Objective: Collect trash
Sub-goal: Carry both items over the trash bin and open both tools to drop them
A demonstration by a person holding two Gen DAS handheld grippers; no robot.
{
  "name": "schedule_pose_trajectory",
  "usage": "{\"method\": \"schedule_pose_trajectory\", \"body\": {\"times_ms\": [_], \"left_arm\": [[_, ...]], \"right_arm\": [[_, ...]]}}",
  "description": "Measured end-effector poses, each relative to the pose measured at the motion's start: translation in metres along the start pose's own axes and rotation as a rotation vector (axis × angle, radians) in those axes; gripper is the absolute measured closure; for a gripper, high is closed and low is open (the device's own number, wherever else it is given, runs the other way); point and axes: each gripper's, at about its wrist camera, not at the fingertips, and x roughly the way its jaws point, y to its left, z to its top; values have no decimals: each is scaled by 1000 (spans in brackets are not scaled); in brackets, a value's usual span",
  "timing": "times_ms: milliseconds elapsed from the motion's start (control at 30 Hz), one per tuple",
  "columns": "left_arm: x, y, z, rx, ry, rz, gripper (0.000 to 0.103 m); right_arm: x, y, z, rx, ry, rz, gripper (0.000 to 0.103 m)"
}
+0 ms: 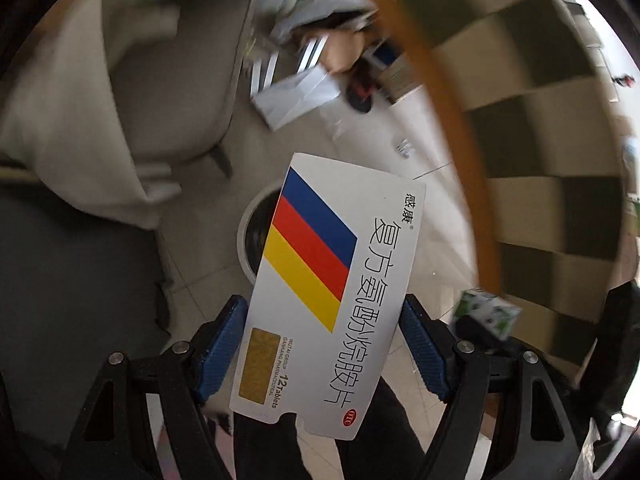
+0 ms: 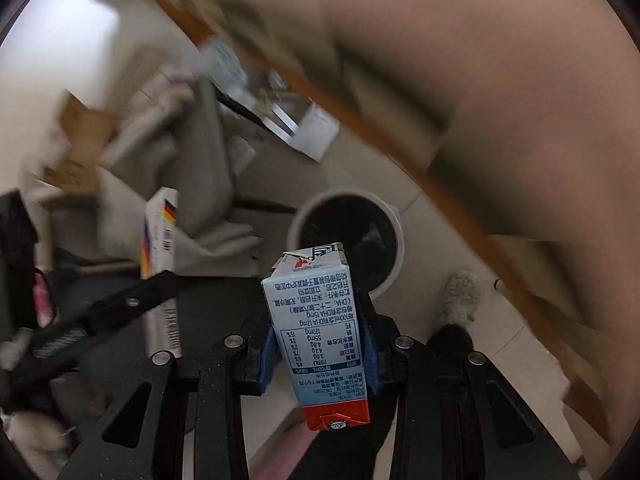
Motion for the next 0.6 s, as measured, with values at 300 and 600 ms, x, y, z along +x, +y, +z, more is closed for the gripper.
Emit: {"method": "schedule_pose_trajectory", "body": {"times_ms": [300, 600], "left_arm": [[174, 36, 45, -48, 148, -126, 26], [188, 24, 48, 42, 43, 83, 2]], "right_arm": [[185, -35, 13, 37, 49, -54, 65], [216, -40, 21, -62, 35, -135, 6]]}}
